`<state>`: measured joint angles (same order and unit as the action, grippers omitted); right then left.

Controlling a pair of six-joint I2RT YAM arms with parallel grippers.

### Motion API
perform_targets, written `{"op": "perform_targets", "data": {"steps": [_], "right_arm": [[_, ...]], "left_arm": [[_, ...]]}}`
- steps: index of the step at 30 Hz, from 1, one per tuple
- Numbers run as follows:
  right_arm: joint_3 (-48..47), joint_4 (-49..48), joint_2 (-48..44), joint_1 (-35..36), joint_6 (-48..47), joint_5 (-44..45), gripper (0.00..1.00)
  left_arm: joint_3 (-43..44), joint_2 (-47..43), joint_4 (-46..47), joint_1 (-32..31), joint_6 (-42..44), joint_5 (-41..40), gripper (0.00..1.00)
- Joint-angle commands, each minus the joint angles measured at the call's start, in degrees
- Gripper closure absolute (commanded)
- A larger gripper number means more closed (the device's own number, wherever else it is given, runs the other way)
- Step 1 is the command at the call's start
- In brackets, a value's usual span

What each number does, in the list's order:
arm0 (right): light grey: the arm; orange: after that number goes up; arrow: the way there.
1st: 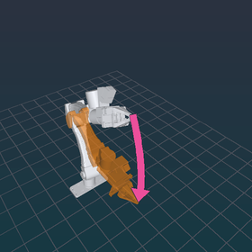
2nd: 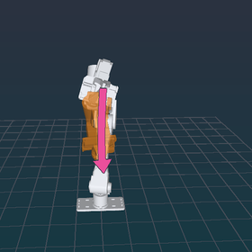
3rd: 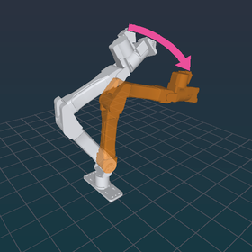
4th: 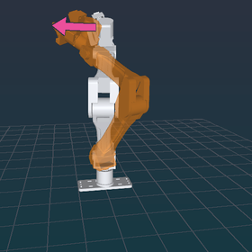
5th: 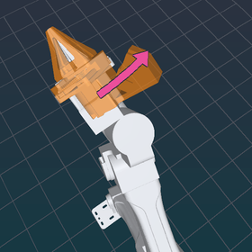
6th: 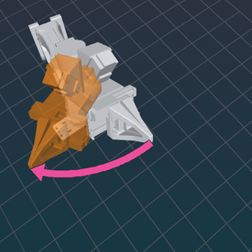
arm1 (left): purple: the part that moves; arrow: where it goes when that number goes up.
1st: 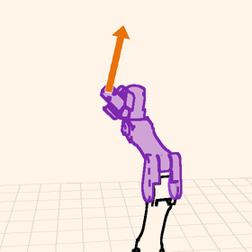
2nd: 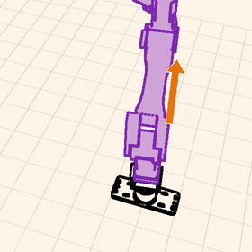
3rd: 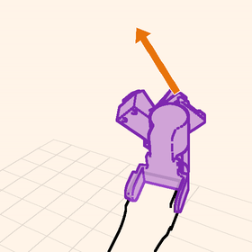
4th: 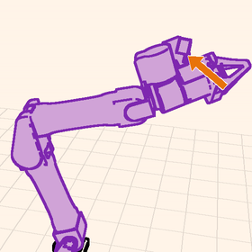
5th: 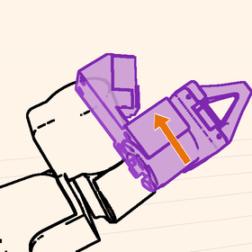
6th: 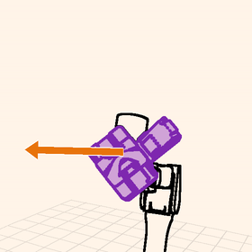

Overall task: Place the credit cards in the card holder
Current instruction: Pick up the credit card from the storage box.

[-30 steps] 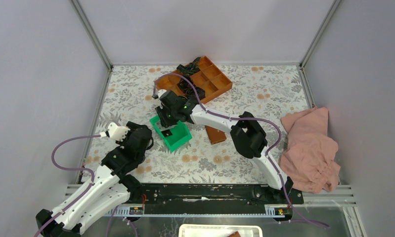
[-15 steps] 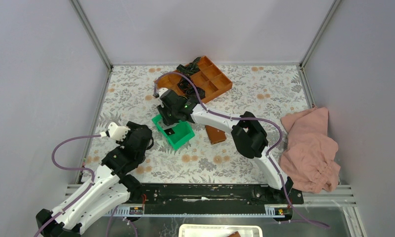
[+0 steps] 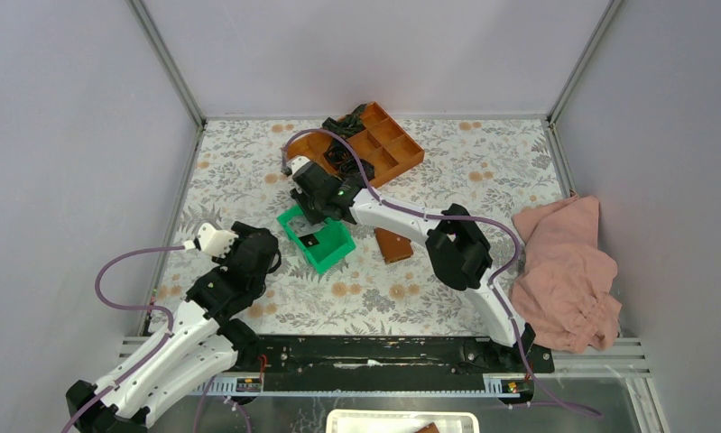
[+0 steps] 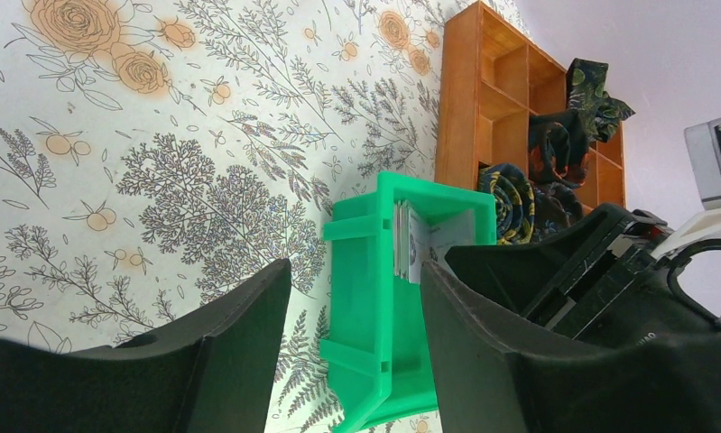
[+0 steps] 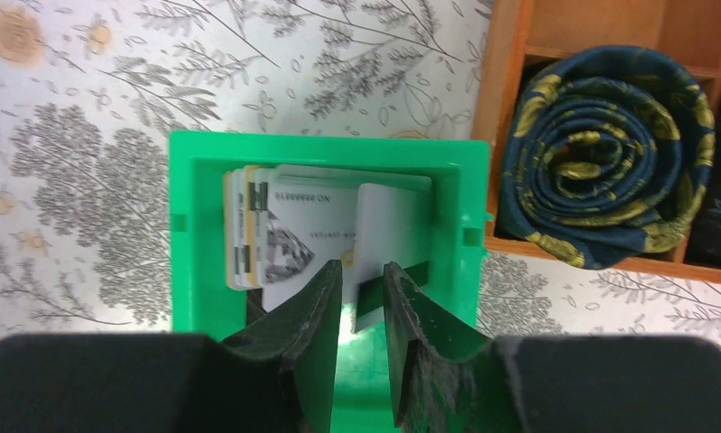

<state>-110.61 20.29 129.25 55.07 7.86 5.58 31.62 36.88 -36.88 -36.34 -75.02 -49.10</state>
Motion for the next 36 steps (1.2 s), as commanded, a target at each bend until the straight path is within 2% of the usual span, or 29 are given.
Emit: {"op": "perform_targets", "data": {"steps": [1,8,11,14,15,21,25,30,36], "right_arm": [[-1.0,2.9,-1.7,-0.6,-3.1,5.8,0.69],[-1.0,3.1,0.0,-0.6,-4.9,8.3,0.73],[-1.0,2.7,0.5,-0.6,-5.3,8.5,0.8],[-1.4,2.6,1.1,-0.7,-5.3,8.3,0.98],[-1.5,2.6,1.2,-0.6,-5.4,8.3,1.0],[2.1,0.5,-4.1,-0.7,-5.3,7.0,1.0],[5.9,-0.1,-10.7,-0.9,-5.0,5.5,1.0],[11.7,0.7,-20.2,-2.0,-3.5,2.8,1.0],[21.1,1.7,-31.6,-5.5,-0.2,-5.9,1.0]], "left_arm": [[-0.6,0.1,2.3,-0.3,-1.0,-1.5,0.38],[-1.6,0.1,3.2,-0.3,-1.1,-1.4,0.38],[-1.8,0.4,3.6,-0.3,-1.0,-1.5,0.38],[-1.9,0.5,3.6,-0.3,-0.9,-1.7,0.38],[-1.9,0.4,3.7,-0.3,-0.9,-1.8,0.38],[-3.0,-0.5,6.7,-0.2,1.6,-1.5,0.38],[-5.0,-2.1,16.5,-0.3,11.8,1.2,0.37],[-8.4,-5.5,31.3,-0.3,25.1,9.3,0.31],[-9.7,-5.3,42.3,-0.2,33.3,19.4,0.28]]}}
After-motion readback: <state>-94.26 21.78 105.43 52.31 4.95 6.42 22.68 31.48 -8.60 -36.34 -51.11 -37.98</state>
